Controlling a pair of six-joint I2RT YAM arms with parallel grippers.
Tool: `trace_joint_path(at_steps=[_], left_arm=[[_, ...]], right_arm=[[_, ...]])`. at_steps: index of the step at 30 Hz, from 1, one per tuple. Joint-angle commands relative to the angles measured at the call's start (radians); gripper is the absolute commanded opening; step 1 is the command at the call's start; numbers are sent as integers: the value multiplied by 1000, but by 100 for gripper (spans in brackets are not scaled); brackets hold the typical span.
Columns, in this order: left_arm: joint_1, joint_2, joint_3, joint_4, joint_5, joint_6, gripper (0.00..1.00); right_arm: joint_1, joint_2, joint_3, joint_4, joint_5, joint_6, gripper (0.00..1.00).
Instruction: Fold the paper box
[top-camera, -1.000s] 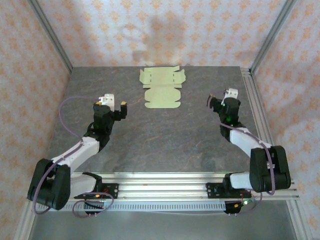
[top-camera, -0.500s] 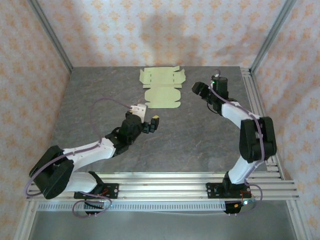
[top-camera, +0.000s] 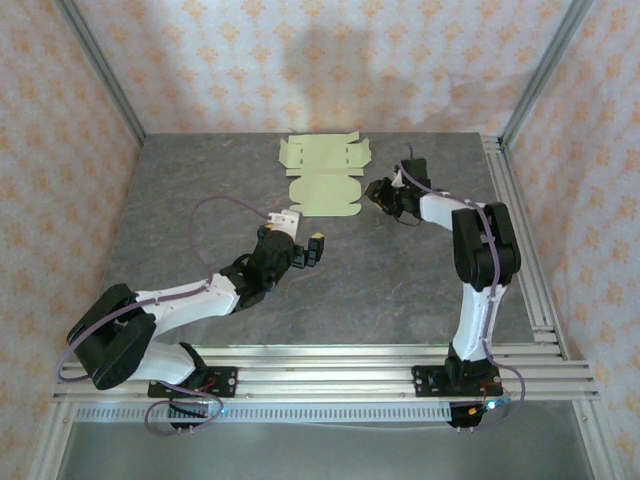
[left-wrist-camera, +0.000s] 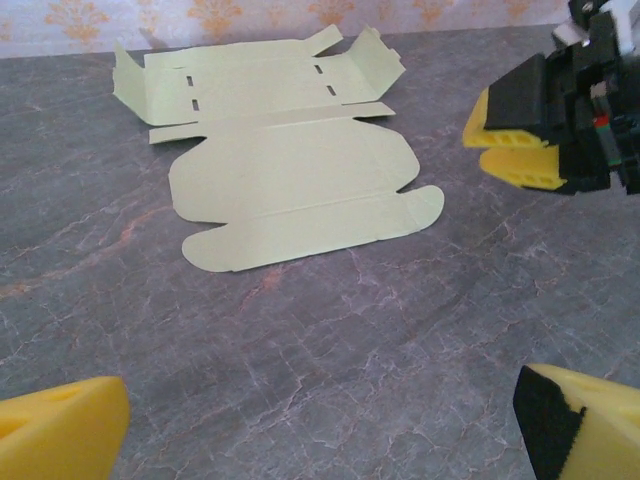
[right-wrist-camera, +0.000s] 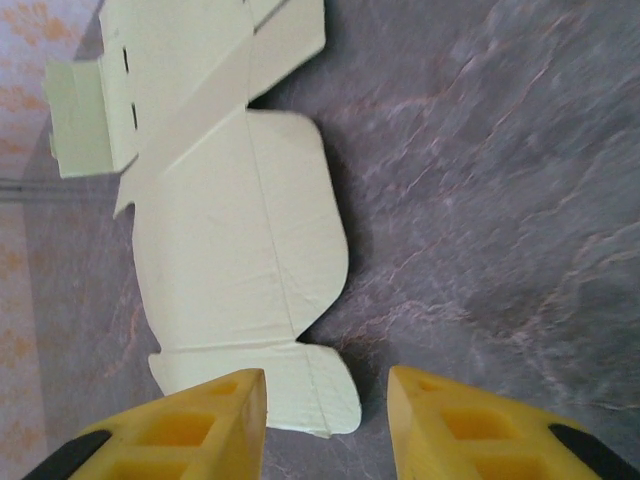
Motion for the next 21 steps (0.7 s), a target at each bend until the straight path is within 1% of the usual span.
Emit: trace_joint_path(at_steps=[1, 4, 7, 13, 14, 16, 17, 19, 21], left_arm=[[-4, -19, 24, -28, -44, -30, 100], [-4, -16, 25, -32, -45, -36, 100], [-4, -17, 29, -41, -48, -39, 100], [-2, -18, 32, -56, -60, -41, 100], [-2, -18, 33, -59, -62, -42, 100], [-3, -17, 37, -64, -64, -40, 100], [-1, -16, 39, -65, -64, -41, 100], [-2, -18, 38, -65, -64, -41, 100], [-2, -16, 37, -61, -62, -39, 100]], right_arm=[[22, 49, 57, -46, -74, -23, 36], [38, 83, 85, -74, -83, -41, 34], [44, 110, 97, -81, -81, -44, 34], [44, 109, 94, -87, -83, -63, 33], [44, 100, 89, -84, -78, -67, 33], [43, 62, 65, -86, -22, -93, 33], [43, 44, 56, -91, 6, -104, 35], [40, 17, 49, -105, 43, -117, 45], [36, 8, 46, -100, 37, -111, 49]])
